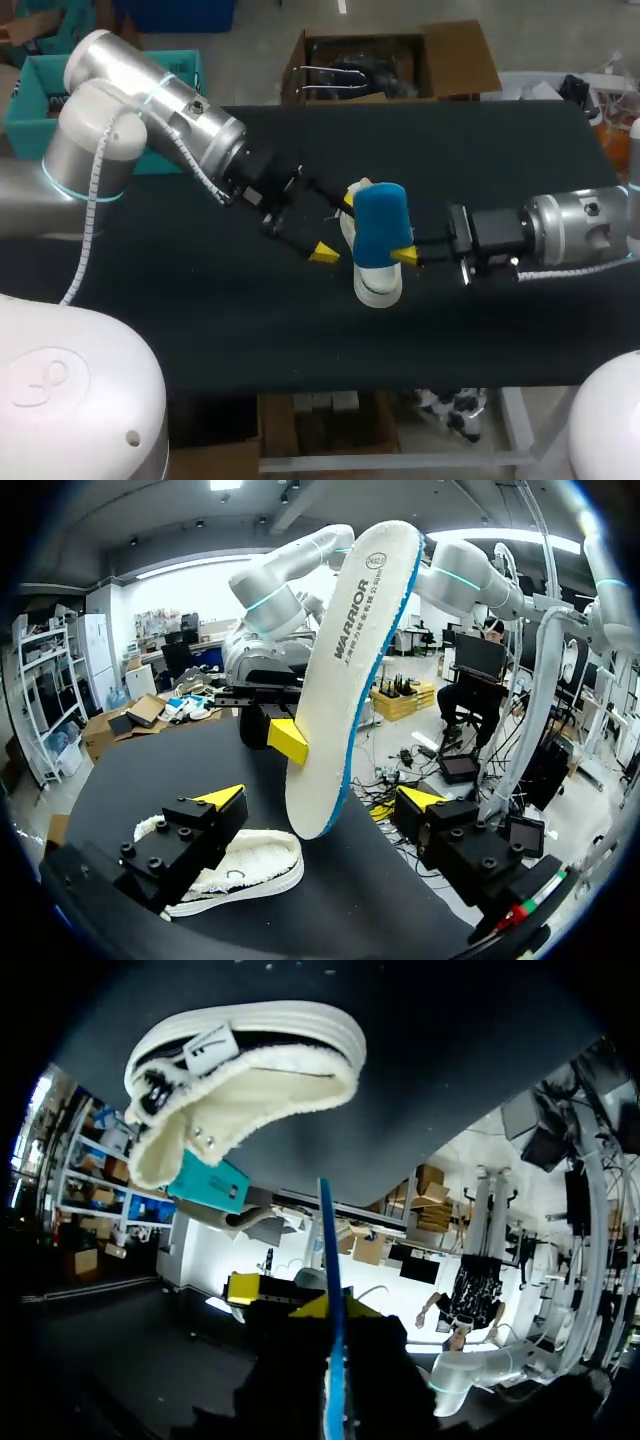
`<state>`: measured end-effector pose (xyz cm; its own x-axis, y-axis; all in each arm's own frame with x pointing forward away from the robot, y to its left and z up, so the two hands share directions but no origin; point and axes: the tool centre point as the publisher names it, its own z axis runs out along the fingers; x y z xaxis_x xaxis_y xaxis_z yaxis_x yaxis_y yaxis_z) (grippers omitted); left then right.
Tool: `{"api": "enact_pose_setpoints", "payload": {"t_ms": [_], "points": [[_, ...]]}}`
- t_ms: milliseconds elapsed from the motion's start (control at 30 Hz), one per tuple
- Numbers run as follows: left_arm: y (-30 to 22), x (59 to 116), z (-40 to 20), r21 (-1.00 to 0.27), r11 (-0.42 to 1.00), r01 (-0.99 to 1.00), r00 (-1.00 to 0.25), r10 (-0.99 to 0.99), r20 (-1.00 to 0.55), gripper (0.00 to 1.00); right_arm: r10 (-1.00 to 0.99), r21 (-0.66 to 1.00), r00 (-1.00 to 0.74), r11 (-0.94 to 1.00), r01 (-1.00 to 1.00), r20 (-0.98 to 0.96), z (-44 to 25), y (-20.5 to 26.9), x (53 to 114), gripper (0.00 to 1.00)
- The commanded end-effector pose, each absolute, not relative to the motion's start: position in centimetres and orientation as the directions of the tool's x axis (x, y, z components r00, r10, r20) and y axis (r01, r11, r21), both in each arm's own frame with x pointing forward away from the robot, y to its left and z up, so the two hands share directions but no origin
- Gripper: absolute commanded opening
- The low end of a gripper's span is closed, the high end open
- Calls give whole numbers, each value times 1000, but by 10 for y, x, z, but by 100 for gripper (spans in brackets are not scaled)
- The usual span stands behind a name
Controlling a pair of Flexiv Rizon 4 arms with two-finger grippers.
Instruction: Open the shoe tongue, take the insole out of the shoe, put the insole back into the shoe, and pack the shoe into the shoebox
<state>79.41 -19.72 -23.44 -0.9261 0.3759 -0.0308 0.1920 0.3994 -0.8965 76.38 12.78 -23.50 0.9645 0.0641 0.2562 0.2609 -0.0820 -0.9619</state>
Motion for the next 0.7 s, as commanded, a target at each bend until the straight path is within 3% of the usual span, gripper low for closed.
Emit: {"api": "enact_pose_setpoints", "payload": {"t_ms": [33,133,267,700], "points": [[-202,790,-243,-903,385,191,-980,133,-150,100,36,-959,965,-103,263,260,-234,131,762,0],[-204,790,-244,-906,378,188,-980,133,-148,99,26,-958,964,-106,266,265,-234,131,763,0],[-206,794,-244,-907,376,193,-979,132,-153,91,25,-955,962,-109,274,273,-236,134,768,0],[-211,821,-254,-883,413,221,-973,154,-172,93,11,-919,928,-140,370,372,-261,133,791,0]]}}
